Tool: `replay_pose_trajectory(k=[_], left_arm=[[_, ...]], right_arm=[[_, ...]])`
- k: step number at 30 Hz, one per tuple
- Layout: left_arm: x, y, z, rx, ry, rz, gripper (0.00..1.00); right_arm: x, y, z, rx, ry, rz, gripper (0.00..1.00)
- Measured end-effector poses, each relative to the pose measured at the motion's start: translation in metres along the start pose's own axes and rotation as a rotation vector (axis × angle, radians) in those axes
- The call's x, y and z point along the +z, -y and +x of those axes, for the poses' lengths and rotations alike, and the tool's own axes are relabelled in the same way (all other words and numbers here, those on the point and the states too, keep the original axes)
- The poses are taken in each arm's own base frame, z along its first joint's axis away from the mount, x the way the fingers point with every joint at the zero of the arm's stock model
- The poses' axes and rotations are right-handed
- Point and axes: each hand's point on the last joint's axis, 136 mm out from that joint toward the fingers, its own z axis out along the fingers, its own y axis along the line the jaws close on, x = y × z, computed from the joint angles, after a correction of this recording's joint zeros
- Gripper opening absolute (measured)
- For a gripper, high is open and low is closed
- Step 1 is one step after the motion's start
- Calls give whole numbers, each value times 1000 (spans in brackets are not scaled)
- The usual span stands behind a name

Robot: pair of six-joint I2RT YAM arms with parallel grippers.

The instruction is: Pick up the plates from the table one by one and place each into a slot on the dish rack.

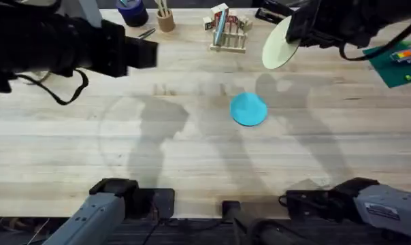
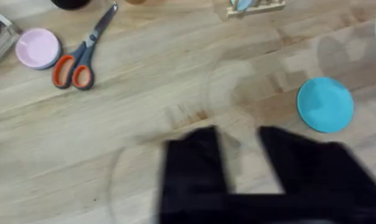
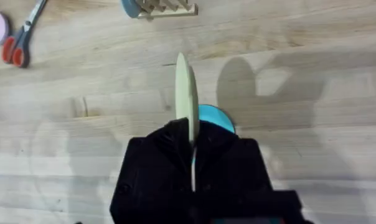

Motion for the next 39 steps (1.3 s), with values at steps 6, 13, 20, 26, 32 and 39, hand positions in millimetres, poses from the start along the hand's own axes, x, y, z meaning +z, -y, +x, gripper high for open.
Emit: replay_pose_trajectory(k=[6, 13, 20, 26, 32, 39], left_arm=[[0, -1, 0, 1, -1, -3, 993], [0, -1, 0, 1, -1, -3, 995], [0, -1, 0, 1, -1, -3, 994], [0, -1, 0, 1, -1, -3, 995], [0, -1, 0, 1, -1, -3, 995], [0, -1, 0, 1, -1, -3, 995]], right_arm=[[-8, -1, -4, -4, 10, -1, 32], [-25, -7, -26, -24, 25, 36, 32], [-18, -30, -60, -68, 40, 32, 32], [8, -52, -81, -110, 31, 26, 31], [49, -63, -91, -122, 5, 38, 31], [86, -76, -91, -143, -11, 38, 32]])
